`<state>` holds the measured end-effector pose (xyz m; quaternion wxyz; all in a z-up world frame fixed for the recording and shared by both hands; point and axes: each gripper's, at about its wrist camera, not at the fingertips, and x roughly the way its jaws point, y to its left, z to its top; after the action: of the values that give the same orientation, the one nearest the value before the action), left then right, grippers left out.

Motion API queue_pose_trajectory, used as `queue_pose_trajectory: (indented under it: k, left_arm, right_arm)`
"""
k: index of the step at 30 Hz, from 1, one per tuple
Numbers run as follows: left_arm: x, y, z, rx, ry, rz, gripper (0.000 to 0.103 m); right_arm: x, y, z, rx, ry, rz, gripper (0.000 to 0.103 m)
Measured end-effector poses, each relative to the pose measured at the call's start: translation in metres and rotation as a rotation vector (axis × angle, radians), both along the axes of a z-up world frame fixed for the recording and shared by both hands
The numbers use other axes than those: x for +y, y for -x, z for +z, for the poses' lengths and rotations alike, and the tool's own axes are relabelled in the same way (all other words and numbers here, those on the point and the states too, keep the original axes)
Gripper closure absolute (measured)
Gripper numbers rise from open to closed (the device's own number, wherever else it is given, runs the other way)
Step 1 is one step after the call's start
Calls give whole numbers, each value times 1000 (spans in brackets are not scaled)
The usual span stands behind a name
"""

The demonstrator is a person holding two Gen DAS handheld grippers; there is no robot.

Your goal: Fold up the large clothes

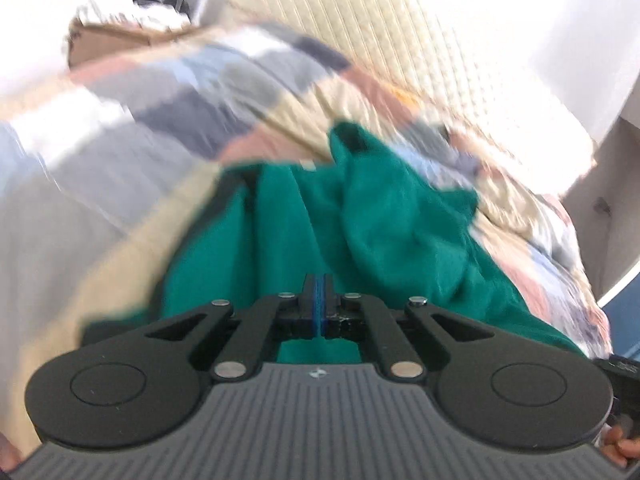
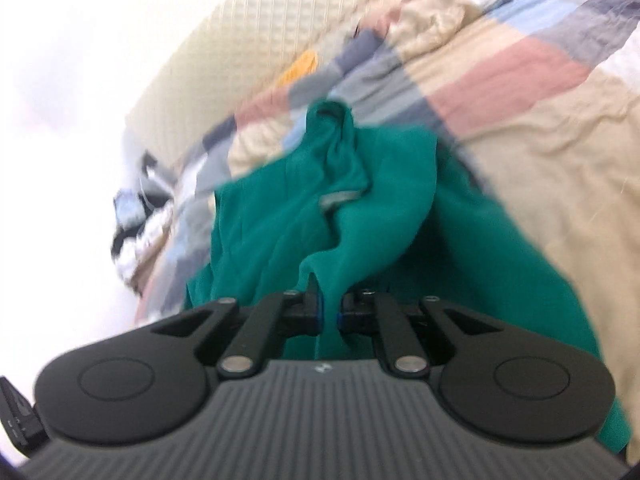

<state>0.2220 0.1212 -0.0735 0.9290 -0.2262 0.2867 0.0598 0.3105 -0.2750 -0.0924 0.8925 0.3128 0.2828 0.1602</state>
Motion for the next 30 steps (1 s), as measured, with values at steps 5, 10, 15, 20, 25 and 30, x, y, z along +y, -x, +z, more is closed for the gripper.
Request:
queue_pose_trajectory:
  k: [5, 10, 15, 20, 25, 30]
  left_arm:
    - [37, -15, 34, -28, -37, 77, 102]
    - [60, -35, 45, -3, -23, 75, 102]
    - [36, -42, 13, 50, -50, -9, 101]
    - [-10, -47, -33, 123, -16, -149, 84]
    - [-38, -52, -56, 128, -12, -159, 48]
    - [-55, -53, -64, 149, -69, -197, 48]
  right_arm:
    - [-27, -13, 31, -121, 29, -101, 94]
    - [-70, -44, 51, -163, 36, -236, 94]
    - [-107, -88, 27, -73, 121, -364, 94]
    - [-107, -112, -18, 108, 250, -362, 92]
    - [-90, -112, -21, 141, 329, -359, 91]
    - [-80, -109, -19, 150, 414, -347, 87]
